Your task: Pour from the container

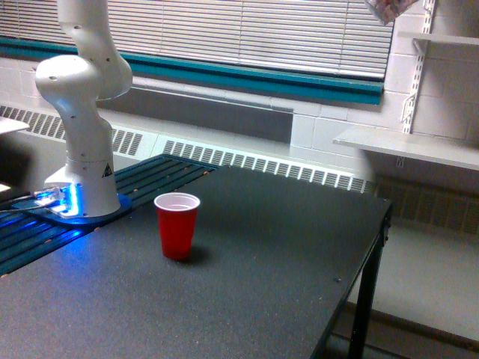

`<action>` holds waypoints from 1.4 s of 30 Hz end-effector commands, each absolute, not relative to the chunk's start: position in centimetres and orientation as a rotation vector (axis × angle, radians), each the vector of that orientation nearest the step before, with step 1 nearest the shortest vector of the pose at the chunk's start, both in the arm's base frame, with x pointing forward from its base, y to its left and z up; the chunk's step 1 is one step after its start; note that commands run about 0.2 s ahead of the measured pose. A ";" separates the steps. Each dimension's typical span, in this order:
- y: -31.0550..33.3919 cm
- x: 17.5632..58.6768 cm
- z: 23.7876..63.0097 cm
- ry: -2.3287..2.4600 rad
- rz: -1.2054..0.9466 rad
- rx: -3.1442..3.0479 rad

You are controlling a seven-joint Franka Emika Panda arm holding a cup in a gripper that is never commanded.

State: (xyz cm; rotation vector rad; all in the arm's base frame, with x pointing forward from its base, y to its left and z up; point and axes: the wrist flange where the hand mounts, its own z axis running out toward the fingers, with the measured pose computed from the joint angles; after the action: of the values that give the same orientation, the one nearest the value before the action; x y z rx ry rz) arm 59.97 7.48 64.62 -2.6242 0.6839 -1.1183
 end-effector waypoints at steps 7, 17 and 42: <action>7.9 59.7 63.8 0.650 -1.131 -2.642; 6.4 58.8 61.6 0.621 -1.139 -2.703; 0.6 52.6 53.6 0.646 -1.133 -2.802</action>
State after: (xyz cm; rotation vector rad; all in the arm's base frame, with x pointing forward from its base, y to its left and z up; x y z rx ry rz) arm 53.99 1.72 54.20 -2.8004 0.6596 -1.1064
